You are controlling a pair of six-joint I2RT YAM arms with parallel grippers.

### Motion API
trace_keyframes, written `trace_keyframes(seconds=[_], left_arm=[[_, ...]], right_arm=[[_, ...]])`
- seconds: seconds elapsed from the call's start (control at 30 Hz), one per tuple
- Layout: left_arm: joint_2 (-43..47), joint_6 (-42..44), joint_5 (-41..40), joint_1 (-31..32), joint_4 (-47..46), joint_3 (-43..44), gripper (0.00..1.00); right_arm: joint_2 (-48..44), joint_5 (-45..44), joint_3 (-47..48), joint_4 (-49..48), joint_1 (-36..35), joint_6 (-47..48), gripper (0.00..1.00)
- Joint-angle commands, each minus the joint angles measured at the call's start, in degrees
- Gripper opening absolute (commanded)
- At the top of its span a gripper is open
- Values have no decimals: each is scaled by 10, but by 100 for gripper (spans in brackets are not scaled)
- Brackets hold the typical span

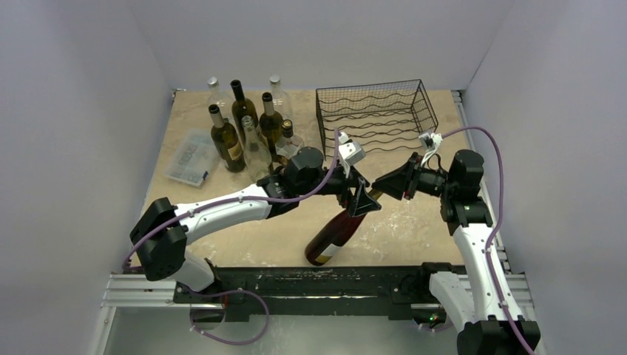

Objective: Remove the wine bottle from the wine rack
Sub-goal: Place the wine bottle at the center of the board.

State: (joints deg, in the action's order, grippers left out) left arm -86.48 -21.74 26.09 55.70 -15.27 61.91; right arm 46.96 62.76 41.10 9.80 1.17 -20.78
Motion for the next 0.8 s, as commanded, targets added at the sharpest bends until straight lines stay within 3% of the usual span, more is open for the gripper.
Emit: trace_keyframes(seconds=[0.0,0.5,0.77], left_arm=[[0,13,-25,9,38,40,85],[-28,30,-62,31,127,96,61],[-44,33,-59,38,142,113,55]], right_arm=[[-10,18,13,-39,0,6,0],[-8,18,12,-40,0,6,0],[-7,19,12,-40,0,6,0]])
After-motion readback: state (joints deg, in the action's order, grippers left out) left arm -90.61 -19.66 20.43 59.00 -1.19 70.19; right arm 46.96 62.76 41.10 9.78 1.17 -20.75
